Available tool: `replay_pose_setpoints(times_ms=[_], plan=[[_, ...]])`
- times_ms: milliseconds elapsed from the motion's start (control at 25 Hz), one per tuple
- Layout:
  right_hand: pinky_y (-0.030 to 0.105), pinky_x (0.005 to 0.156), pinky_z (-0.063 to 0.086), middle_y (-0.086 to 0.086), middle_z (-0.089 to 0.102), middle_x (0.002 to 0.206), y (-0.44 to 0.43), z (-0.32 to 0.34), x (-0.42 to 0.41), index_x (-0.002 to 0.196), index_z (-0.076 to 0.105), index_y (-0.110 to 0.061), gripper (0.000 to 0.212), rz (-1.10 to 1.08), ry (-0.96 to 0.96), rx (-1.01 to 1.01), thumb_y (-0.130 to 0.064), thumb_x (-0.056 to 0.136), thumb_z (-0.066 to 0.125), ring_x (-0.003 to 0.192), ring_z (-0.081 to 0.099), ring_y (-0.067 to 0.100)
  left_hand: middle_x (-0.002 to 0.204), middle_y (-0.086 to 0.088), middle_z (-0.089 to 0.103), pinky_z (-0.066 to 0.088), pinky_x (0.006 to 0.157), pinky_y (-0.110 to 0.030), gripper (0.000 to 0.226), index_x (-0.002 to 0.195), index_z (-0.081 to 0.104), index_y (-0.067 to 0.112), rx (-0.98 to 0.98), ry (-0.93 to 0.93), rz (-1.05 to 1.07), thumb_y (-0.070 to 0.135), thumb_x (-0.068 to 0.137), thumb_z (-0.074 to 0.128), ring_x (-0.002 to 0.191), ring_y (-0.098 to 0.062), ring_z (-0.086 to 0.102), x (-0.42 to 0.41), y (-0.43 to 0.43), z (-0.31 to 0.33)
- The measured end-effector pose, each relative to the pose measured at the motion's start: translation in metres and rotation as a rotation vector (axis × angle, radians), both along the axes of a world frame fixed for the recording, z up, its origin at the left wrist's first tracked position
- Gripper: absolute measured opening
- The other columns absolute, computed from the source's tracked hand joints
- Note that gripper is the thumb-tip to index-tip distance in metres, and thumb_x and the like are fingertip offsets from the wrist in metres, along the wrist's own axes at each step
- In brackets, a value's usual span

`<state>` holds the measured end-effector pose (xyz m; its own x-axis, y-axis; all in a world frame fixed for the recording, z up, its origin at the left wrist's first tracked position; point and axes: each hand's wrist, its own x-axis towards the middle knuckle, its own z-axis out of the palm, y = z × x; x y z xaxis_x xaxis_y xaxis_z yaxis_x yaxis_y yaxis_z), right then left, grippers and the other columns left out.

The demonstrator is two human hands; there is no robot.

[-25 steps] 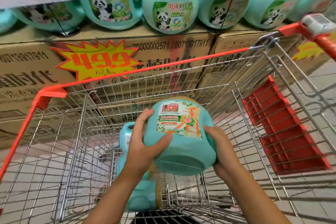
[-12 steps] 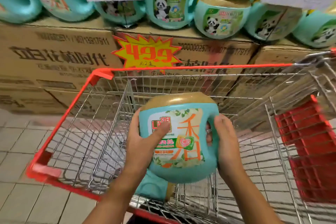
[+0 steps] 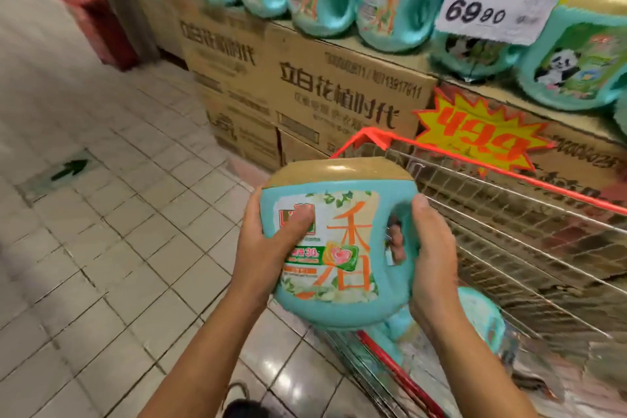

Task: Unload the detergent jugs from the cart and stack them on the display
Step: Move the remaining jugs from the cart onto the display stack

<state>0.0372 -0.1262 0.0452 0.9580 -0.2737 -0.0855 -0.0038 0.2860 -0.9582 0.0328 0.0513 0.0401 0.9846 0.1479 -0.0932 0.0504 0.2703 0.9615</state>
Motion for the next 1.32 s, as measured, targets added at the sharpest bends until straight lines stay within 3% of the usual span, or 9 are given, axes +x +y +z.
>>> replay_pose_setpoints(times_ms=[160,280,480,800,920,1040,1160,1320], plan=[[0.024,0.054,0.037,0.008,0.049,0.074,0.087,0.008,0.03,0.09,0.056,-0.007,0.041,0.102,-0.047,-0.011,-0.048,0.086,0.057,0.056,0.043,0.012,0.096,-0.006,0.075,0.058,0.059,-0.031,0.061,0.11,0.057,0.026,0.009,-0.05,0.073,0.046,0.057,0.078,0.081,-0.025,0.074,0.013,0.087,0.012],[0.019,0.045,0.038,0.002,0.051,0.064,0.159,0.008,0.054,0.088,0.055,-0.007,0.04,0.099,-0.103,0.086,-0.047,0.087,0.059,0.049,0.044,0.009,0.094,-0.005,0.076,0.057,0.058,-0.028,0.064,0.114,0.056,0.024,0.042,-0.087,0.074,0.045,0.058,0.079,0.079,-0.024,0.075,0.036,0.159,0.022],[0.02,0.041,0.035,0.006,0.043,0.065,0.252,0.026,0.103,0.089,0.056,-0.009,0.03,0.062,-0.136,0.17,-0.039,0.092,0.053,0.046,0.038,0.011,0.096,-0.008,0.076,0.058,0.058,-0.029,0.065,0.115,0.055,0.028,0.079,-0.153,-0.005,0.046,0.057,0.079,0.08,-0.026,0.075,0.093,0.254,0.051],[0.021,0.04,0.033,0.003,0.044,0.06,0.312,0.052,0.216,0.081,0.056,-0.014,0.024,-0.075,-0.23,0.128,-0.032,0.095,0.053,0.047,0.037,0.013,0.101,-0.005,0.075,0.058,0.062,-0.029,0.075,0.123,0.046,0.031,0.14,-0.262,-0.118,0.052,0.059,0.078,0.086,-0.026,0.074,0.229,0.319,0.068],[0.018,0.039,0.035,-0.005,0.05,0.054,0.324,0.068,0.275,0.087,0.06,-0.012,0.026,-0.129,-0.288,0.058,-0.037,0.088,0.057,0.044,0.042,0.008,0.102,0.0,0.074,0.058,0.064,-0.027,0.078,0.124,0.044,0.033,0.18,-0.306,-0.129,0.053,0.057,0.079,0.088,-0.021,0.074,0.294,0.332,0.077],[0.02,0.044,0.039,-0.006,0.056,0.063,0.341,0.088,0.335,0.089,0.063,-0.012,0.034,-0.15,-0.368,0.027,-0.044,0.078,0.059,0.051,0.048,0.008,0.105,0.004,0.073,0.06,0.072,-0.032,0.093,0.128,0.038,0.036,0.263,-0.323,-0.147,0.06,0.049,0.081,0.091,-0.016,0.073,0.358,0.353,0.097],[0.022,0.053,0.043,-0.01,0.062,0.071,0.367,0.11,0.394,0.09,0.066,-0.018,0.025,-0.121,-0.432,-0.011,-0.043,0.084,0.065,0.06,0.053,0.006,0.111,-0.001,0.071,0.059,0.079,-0.039,0.103,0.133,0.037,0.029,0.263,-0.369,-0.125,0.064,0.048,0.083,0.096,-0.019,0.072,0.416,0.379,0.116],[0.019,0.055,0.044,-0.013,0.062,0.067,0.405,0.137,0.468,0.093,0.063,-0.016,0.024,-0.083,-0.537,-0.039,-0.038,0.086,0.057,0.063,0.055,0.004,0.111,-0.005,0.072,0.059,0.071,-0.031,0.109,0.134,0.043,0.018,0.225,-0.463,-0.074,0.069,0.045,0.083,0.096,-0.023,0.072,0.485,0.415,0.142]])
